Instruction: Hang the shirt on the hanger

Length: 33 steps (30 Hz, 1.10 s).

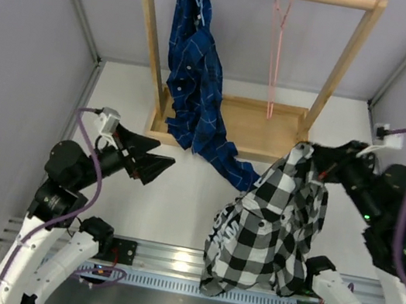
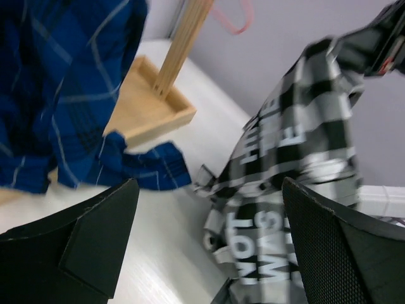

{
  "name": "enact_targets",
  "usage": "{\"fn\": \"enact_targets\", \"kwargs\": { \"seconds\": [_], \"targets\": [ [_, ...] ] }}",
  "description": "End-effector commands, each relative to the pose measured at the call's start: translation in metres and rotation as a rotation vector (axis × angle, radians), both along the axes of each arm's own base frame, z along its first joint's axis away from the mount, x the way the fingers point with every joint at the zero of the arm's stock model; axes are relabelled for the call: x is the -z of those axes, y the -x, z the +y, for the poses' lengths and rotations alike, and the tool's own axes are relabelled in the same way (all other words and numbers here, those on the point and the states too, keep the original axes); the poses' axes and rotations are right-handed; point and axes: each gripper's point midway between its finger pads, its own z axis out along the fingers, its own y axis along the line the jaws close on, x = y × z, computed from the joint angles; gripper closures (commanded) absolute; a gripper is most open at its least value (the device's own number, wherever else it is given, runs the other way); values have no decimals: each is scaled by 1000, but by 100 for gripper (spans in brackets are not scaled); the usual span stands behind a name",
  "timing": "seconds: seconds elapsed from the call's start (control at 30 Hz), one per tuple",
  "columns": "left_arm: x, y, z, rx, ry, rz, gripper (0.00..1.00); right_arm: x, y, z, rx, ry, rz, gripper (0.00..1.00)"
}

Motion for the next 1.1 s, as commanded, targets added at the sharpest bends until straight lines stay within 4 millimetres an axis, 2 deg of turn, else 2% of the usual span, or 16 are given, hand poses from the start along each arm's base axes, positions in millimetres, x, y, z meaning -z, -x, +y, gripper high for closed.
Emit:
{"fn": "enact_targets", "kwargs": {
  "seconds": [0.0,0.03,0.13,0.17,0.2,0.23,0.27,0.33,0.37,0.43,0.53,0.63,0.73,0.8,0.9,1.07],
  "targets": [
    [36,-22,2,-70,3,147,2,102,-27,-37,275,56,187,100],
    [42,-28,8,-115,-25,160,2,131,-22,-46,313,71,218,100],
    [60,-42,31,-266,-138,223,2,144,-10,-65,402,14,196,87],
    [70,-42,37,-297,-179,259,2,151,-7,-66,403,13,200,48],
    [66,-46,47,-348,-212,242,2,143,-1,-69,408,2,179,31],
    [67,-46,51,-369,-231,238,2,146,0,-72,414,23,186,24],
    [68,-46,55,-381,-248,235,2,129,3,-73,403,31,153,23],
    [67,-45,64,-424,-267,204,2,126,-1,-68,350,169,171,22],
    [76,-46,68,-441,-281,215,2,106,-1,-65,324,184,156,21],
    [85,-48,75,-486,-281,231,2,121,-12,-48,223,297,248,21],
    [85,-48,76,-494,-284,227,2,150,-16,22,-136,287,317,21],
    [83,-46,78,-500,-283,215,2,171,4,88,-402,324,270,15],
    [84,-45,77,-492,-279,213,2,181,1,127,-415,515,200,2],
    [85,-45,75,-480,-280,217,2,197,-8,133,-379,632,233,1],
    [86,-44,76,-486,-282,216,2,248,-26,151,-382,781,341,1],
    [85,-43,76,-484,-280,212,2,302,-30,143,-362,953,438,2]
  ]
}}
